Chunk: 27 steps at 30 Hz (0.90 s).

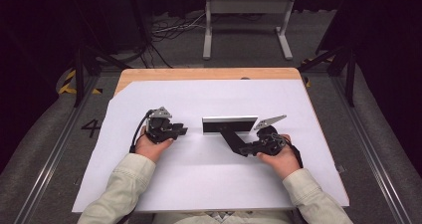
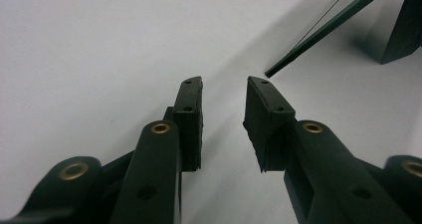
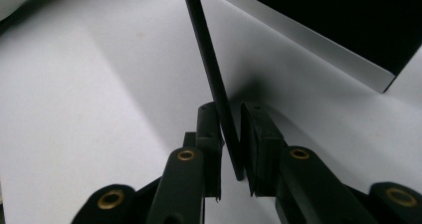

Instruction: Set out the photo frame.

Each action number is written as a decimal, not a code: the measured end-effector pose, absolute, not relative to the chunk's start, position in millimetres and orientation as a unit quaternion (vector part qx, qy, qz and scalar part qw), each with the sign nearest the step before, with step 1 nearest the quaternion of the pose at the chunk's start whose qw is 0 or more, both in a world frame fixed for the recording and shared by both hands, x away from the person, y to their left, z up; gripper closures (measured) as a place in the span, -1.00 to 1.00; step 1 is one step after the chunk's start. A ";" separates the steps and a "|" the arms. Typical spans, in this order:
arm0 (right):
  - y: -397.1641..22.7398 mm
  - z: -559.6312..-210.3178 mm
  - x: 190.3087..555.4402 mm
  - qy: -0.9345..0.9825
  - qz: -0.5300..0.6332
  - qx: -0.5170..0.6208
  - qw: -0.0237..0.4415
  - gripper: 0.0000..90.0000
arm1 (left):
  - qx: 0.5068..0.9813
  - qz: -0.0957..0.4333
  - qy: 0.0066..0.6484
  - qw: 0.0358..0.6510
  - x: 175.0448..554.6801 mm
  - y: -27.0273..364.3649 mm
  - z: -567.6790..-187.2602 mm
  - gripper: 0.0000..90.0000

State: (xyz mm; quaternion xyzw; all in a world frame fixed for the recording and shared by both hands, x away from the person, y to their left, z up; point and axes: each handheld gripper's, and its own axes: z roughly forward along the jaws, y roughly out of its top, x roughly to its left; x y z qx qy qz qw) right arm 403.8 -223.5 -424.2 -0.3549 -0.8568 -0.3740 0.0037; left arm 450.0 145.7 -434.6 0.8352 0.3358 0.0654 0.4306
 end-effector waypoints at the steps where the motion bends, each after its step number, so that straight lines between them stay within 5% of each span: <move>1: -224.3 -423.5 403.5 -0.856 -0.375 -0.357 0.003 0.74 | 0.836 0.065 0.335 0.430 450.1 145.5 -434.6 0.53; 27: -241.9 -396.4 394.1 -0.842 -0.413 -0.342 -0.055 0.61 | 0.832 0.080 0.344 0.429 453.3 141.8 -432.2 0.66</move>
